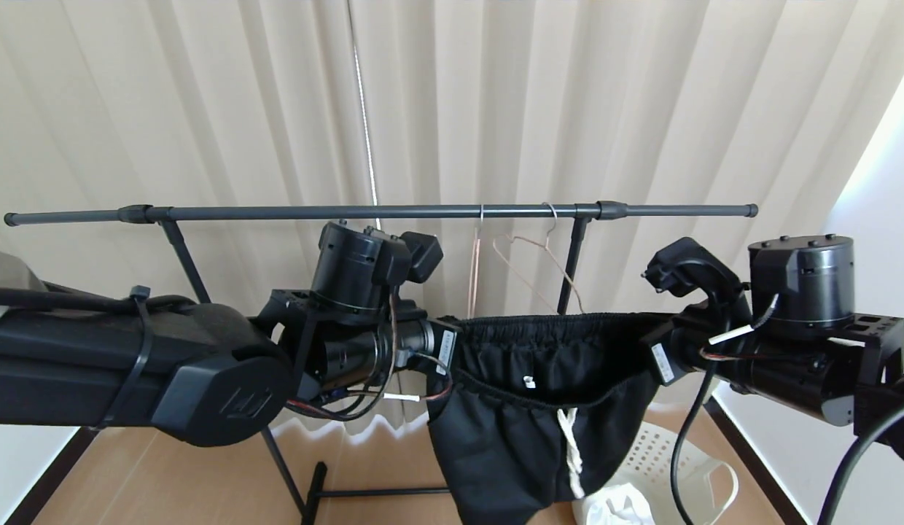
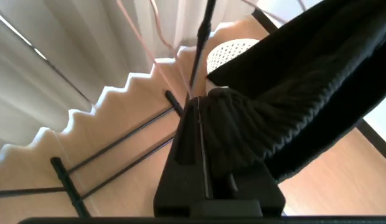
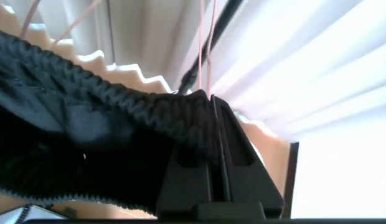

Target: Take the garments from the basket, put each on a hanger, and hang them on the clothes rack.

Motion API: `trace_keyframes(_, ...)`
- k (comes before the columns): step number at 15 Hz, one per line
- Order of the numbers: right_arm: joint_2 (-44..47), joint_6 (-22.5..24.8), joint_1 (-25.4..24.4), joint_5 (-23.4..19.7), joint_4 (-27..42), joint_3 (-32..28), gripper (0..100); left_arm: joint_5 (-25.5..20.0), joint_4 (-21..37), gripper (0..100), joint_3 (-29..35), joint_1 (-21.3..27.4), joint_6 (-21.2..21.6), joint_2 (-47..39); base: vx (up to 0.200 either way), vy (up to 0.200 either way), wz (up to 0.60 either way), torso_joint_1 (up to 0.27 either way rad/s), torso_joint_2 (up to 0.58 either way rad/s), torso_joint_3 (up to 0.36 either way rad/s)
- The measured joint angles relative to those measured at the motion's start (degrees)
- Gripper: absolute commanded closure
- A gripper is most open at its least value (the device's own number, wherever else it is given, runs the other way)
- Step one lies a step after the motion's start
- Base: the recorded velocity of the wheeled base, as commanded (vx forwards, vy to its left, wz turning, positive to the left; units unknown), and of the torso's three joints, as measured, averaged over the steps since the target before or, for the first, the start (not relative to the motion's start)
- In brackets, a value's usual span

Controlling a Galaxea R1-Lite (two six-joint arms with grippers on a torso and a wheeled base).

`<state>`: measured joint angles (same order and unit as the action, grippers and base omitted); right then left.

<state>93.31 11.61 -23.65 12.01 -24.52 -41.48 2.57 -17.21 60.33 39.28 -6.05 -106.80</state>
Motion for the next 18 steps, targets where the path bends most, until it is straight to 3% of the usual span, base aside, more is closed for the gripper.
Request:
trace_keyframes(4,-3.73,1.72,1.57,0.13,2.54,0.20,100,-0.04,-4.27,0,-2.47,2.28,0.33,-1.52,0.000,0.000,0.00,0.000,0.00,0.000)
trace_keyframes(8,-4.86,4.60,3.04,0.13,2.57,0.96,100,-0.30,-4.38,0,-2.95,2.67,0.28,-1.41,0.000,0.000,0.00,0.000,0.00,0.000)
trace_keyframes(12,-5.30,7.11,4.36,0.11,2.55,2.22,100,-11.52,-4.53,0,-4.61,1.78,-0.33,2.84,0.000,0.000,0.00,0.000,0.00,0.000)
trace_keyframes(14,-6.05,11.08,4.80,-0.16,2.57,3.78,100,-18.64,-4.60,0,-5.77,-0.67,-1.28,5.16,0.000,0.000,0.00,0.000,0.00,0.000)
trace_keyframes(17,-7.34,13.68,6.13,-0.49,2.49,5.33,100,-30.71,-4.57,0,-6.80,-5.02,-6.67,8.42,0.000,0.000,0.00,0.000,0.00,0.000)
trace_keyframes(18,-7.73,13.76,6.27,-0.46,2.51,5.71,100,-31.06,-4.55,0,-6.80,-6.14,-7.19,9.09,0.000,0.000,0.00,0.000,0.00,0.000)
